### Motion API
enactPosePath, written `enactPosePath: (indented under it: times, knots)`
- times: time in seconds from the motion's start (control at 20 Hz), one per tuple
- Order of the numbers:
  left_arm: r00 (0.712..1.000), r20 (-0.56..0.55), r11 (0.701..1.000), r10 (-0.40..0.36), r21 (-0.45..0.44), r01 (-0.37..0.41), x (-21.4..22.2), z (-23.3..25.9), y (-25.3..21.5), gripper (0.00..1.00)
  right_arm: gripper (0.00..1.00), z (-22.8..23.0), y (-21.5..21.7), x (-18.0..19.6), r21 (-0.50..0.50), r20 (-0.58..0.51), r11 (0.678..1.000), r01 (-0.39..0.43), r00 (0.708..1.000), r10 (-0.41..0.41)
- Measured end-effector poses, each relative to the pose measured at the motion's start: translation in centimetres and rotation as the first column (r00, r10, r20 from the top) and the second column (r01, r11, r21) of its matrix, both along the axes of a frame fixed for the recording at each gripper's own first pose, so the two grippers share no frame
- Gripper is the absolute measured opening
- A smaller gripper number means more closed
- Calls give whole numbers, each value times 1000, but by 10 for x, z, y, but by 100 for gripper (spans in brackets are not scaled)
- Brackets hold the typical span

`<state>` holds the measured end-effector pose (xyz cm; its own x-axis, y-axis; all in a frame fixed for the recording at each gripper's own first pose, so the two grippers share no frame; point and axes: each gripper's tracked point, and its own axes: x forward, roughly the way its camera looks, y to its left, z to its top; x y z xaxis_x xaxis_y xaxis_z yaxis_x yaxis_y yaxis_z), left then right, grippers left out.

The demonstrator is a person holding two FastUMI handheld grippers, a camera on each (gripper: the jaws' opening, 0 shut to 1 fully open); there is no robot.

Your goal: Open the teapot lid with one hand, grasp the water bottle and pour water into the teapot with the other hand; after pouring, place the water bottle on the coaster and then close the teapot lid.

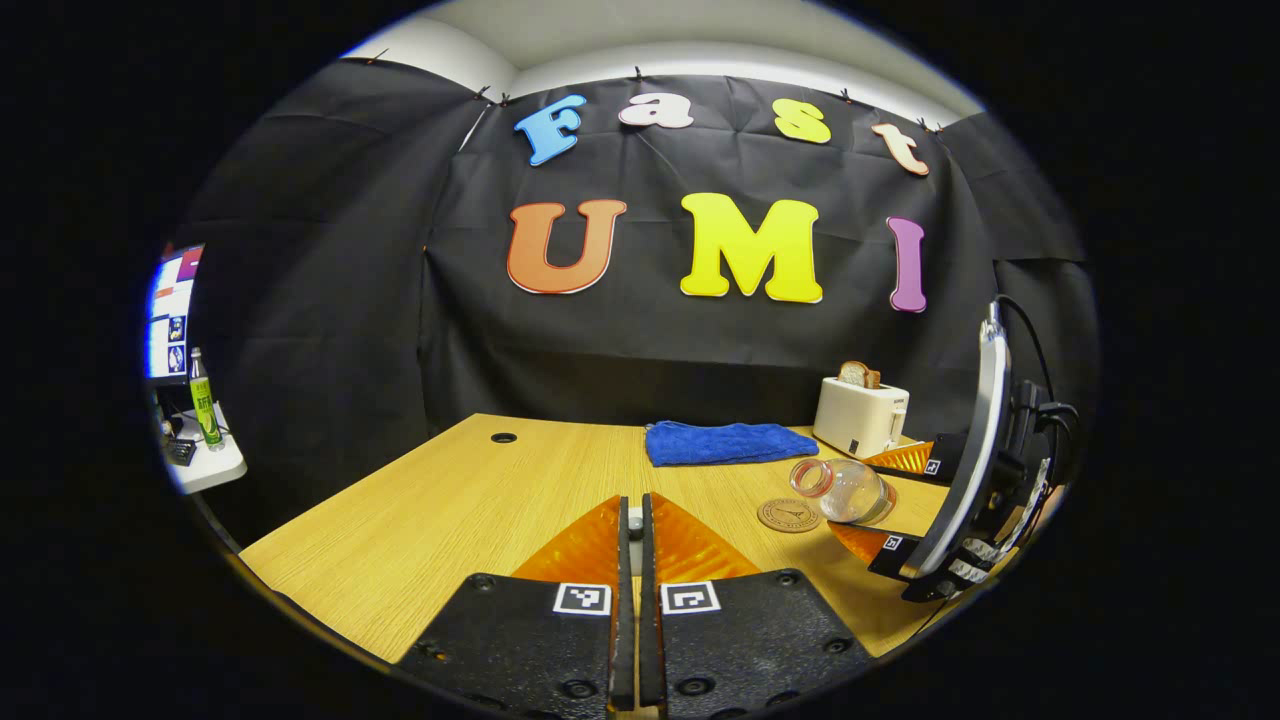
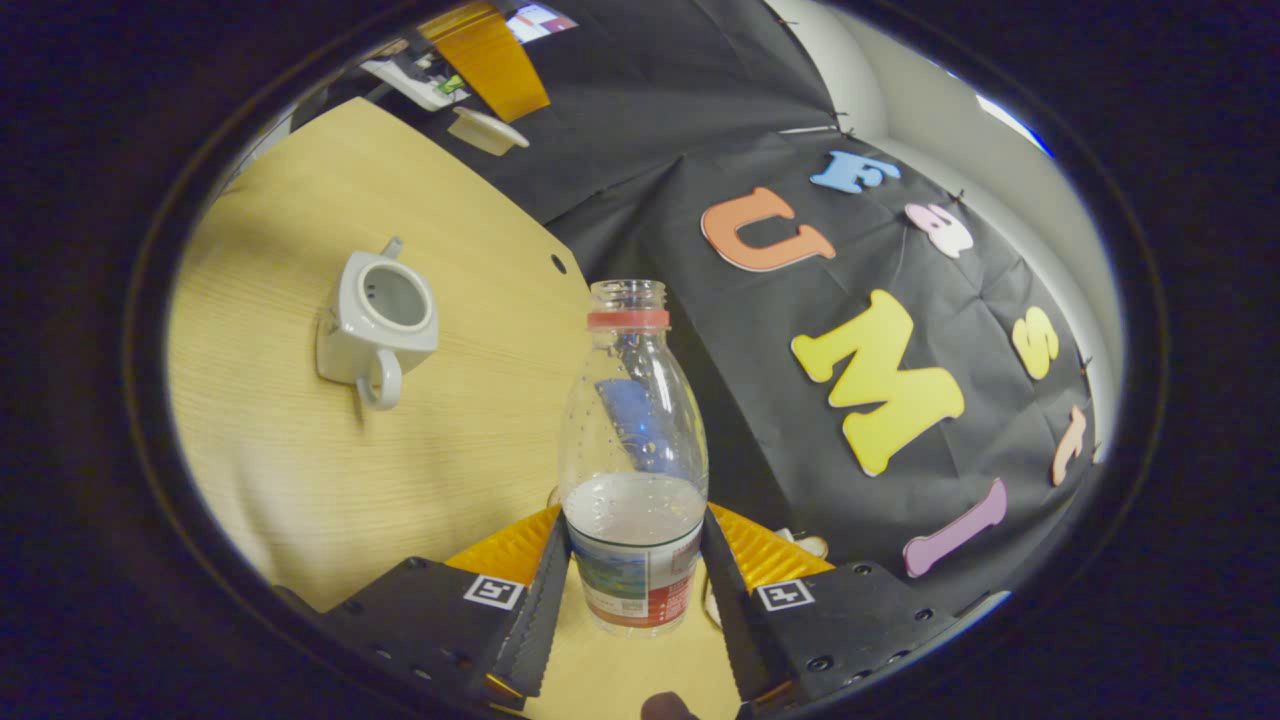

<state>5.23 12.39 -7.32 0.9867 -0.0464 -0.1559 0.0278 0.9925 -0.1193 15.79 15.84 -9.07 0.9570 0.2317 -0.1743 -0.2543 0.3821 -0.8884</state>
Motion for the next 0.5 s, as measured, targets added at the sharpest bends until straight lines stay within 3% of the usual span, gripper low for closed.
enactPosePath:
  times: [0.3, 0.5]
  knots:
    - [1000, -18, 1000, 22, 5, -22, -1, -6, 13, 4, 70, 6, 13, 4, -213, 112, 976, -48, 991, 73]
    - [1000, -6, 1000, 12, 16, -12, -2, -4, 15, 4, 70, 6, 19, -1, -302, 138, 951, -74, 983, 120]
